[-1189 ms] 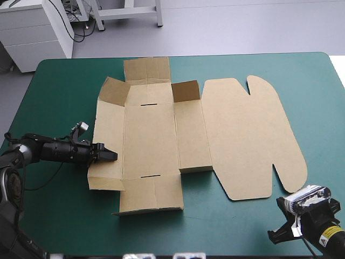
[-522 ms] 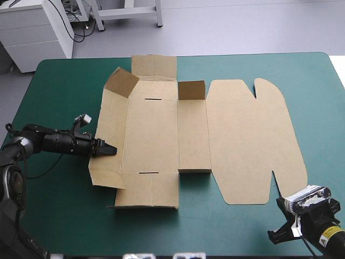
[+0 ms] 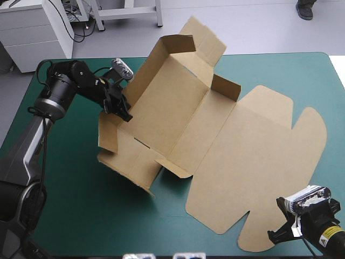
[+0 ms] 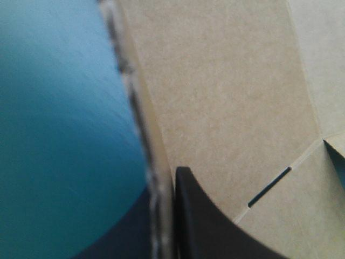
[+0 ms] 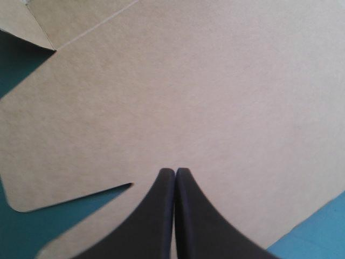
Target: Fold the box
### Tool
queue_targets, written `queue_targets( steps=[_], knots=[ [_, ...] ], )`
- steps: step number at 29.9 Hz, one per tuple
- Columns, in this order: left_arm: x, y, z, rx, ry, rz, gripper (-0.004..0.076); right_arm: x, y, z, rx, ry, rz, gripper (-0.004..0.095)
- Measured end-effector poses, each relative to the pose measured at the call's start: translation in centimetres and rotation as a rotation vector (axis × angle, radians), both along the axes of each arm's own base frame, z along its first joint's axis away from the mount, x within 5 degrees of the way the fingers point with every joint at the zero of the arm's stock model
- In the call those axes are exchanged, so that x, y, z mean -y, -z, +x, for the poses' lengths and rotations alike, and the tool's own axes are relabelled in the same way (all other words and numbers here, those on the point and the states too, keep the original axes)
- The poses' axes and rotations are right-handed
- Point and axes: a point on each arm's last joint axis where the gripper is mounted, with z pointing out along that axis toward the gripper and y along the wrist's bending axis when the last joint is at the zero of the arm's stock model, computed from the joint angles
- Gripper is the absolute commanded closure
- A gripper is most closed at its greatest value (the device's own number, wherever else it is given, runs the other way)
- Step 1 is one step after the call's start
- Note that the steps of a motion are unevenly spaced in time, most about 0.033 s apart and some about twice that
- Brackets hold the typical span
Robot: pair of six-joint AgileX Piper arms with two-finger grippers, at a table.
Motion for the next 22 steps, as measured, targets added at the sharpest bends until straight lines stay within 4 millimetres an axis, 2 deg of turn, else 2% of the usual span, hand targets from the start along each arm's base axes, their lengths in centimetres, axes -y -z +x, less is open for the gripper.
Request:
queue_targets(
  steps=[4, 7, 9, 14, 18, 22],
  knots=[
    [2.8, -3.5, -0.2, 0.208, 0.08, 0.085, 0.0731, 0.0, 0.0, 0.0, 0.0, 0.0, 0.0, 0.0922],
    [4.6, -4.8, -0.3, 0.332, 0.145, 0.153, 0.0731, 0.0, 0.0, 0.0, 0.0, 0.0, 0.0, 0.0922],
    [5.9, -4.7, -0.4, 0.386, 0.199, 0.214, 0.0731, 0.0, 0.0, 0.0, 0.0, 0.0, 0.0, 0.0922],
    [8.8, -3.0, 0.2, 0.474, 0.316, 0.417, 0.0731, 0.0, 0.0, 0.0, 0.0, 0.0, 0.0, 0.0922],
    [10.8, -2.5, 0.3, 0.556, 0.376, 0.476, 0.0731, 0.0, 0.0, 0.0, 0.0, 0.0, 0.0, 0.0922],
    [12.2, -3.0, 0.2, 0.658, 0.412, 0.491, 0.0731, 0.0, 0.0, 0.0, 0.0, 0.0, 0.0, 0.0922]
  ],
)
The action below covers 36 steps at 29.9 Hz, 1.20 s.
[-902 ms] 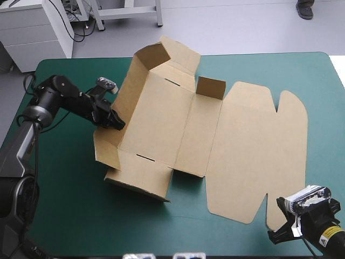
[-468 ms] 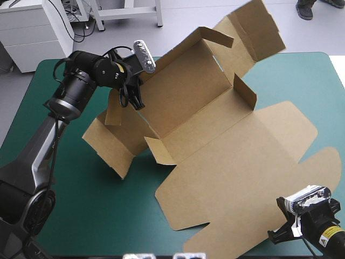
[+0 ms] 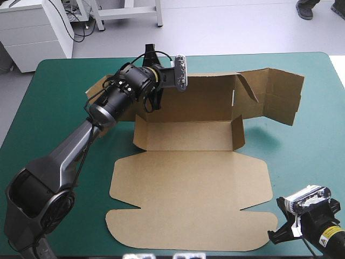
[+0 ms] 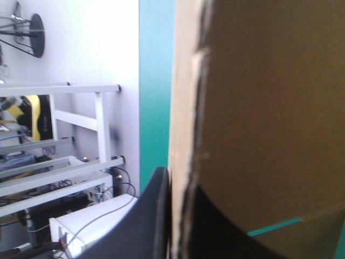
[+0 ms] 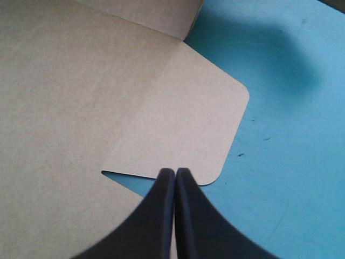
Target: Fold the box
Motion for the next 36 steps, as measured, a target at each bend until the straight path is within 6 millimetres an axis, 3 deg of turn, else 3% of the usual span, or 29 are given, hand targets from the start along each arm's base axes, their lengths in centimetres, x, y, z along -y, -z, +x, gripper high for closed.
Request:
queue_targets(
  steps=[17, 26, 36],
  knots=[
    [1.4, 0.0, 1.5, 0.194, 0.038, -0.013, 0.0731, 0.0, 0.0, 0.0, 0.0, 0.0, 0.0, 0.0922],
    [1.7, 2.4, 3.8, 0.217, 0.036, 0.003, 0.0731, 0.0, 0.0, 0.0, 0.0, 0.0, 0.0, 0.0922],
    [1.2, 3.1, 4.9, 0.232, 0.025, -0.01, 0.0731, 0.0, 0.0, 0.0, 0.0, 0.0, 0.0, 0.0922]
  ],
)
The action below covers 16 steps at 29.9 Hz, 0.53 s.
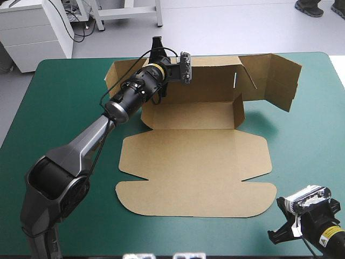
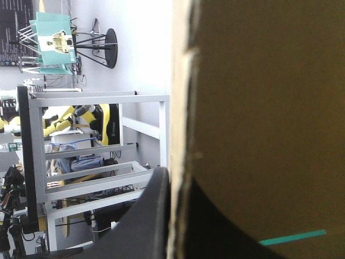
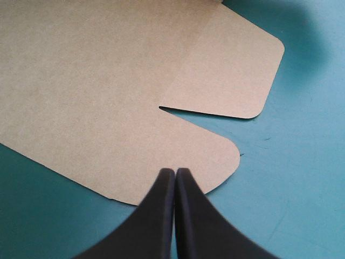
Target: Fold the box
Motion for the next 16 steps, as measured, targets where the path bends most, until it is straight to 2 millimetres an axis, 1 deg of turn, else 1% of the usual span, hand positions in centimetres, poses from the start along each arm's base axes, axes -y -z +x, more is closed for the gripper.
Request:
queue_targets(
  steps=[5, 16],
  knots=[
    [-0.32, -0.29, 0.53, 0.055, 0.016, 0.01, 0.0731, 0.0, 0.0, 0.0, 0.0, 0.0, 0.0, 0.0922],
    [-0.08, -0.65, 0.61, 0.096, 0.044, -0.002, 0.0731, 0.0, 0.0, 0.0, 0.0, 0.0, 0.0, 0.0922]
  ],
)
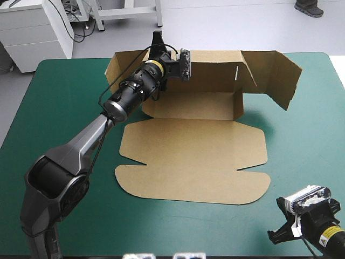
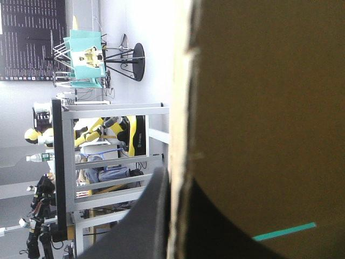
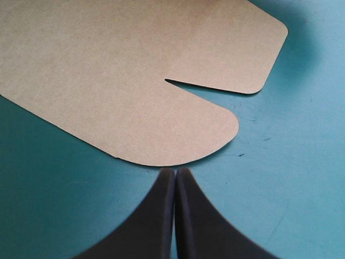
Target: Fold the box
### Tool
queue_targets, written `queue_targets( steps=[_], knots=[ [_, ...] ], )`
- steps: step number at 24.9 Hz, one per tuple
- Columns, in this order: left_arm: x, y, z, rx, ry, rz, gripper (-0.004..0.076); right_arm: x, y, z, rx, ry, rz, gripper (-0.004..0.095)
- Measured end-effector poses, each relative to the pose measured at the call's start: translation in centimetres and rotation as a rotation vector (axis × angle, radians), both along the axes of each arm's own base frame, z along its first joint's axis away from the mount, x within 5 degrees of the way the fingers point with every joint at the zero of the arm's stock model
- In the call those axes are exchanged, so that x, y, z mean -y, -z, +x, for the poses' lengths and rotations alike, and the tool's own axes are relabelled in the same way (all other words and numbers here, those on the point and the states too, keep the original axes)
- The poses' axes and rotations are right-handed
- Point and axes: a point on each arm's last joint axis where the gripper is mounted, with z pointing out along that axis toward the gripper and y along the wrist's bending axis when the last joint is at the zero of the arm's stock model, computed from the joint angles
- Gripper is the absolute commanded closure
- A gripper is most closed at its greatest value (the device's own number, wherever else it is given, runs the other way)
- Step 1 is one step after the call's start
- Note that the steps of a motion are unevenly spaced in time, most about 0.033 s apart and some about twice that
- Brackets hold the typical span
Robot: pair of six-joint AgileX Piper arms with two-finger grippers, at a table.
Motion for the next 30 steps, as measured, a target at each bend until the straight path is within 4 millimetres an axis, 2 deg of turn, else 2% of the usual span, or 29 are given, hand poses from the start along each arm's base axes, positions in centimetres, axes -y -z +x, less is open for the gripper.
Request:
queue_targets(
  steps=[6, 12, 17, 21, 23, 24, 27, 29, 30],
  knots=[
    [-0.1, 0.5, -0.1, -0.06, -0.03, -0.024, 0.0731, 0.0, 0.0, 0.0, 0.0, 0.0, 0.0, 0.0922],
    [-0.3, 1.9, -0.1, -0.136, -0.067, -0.022, 0.0731, 0.0, 0.0, 0.0, 0.0, 0.0, 0.001, 0.0922],
    [-0.2, 3.7, -0.3, -0.136, -0.03, 0.007, 0.0731, 0.0, 0.0, 0.0, -0.01, 0.018, 0.024, 0.0922],
    [-0.3, 3.8, -0.5, -0.124, -0.015, 0.011, 0.0731, -0.1, -0.3, 0.2, 0.021, 0.033, 0.064, 0.0922],
    [-0.3, 3.8, -0.5, -0.124, -0.014, 0.01, 0.0731, -0.2, -1.3, 0.4, 0.087, 0.043, 0.108, 0.0922],
    [-0.3, 3.8, -0.5, -0.124, -0.013, 0.01, 0.0731, -0.1, -2.6, 0.5, 0.148, 0.047, 0.13, 0.0922],
    [-0.4, 3.7, -0.6, -0.125, -0.016, 0.006, 0.0731, -0.1, -7.1, 1.5, 0.29, 0.059, 0.132, 0.0922],
    [-0.4, 3.7, -0.6, -0.127, -0.018, 0.0, 0.0731, -0.5, -11.0, 3.3, 0.341, 0.071, 0.091, 0.0922],
    [-0.4, 3.7, -0.6, -0.127, -0.019, -0.002, 0.0731, -0.7, -12.1, 4.0, 0.351, 0.075, 0.084, 0.0922]
  ],
)
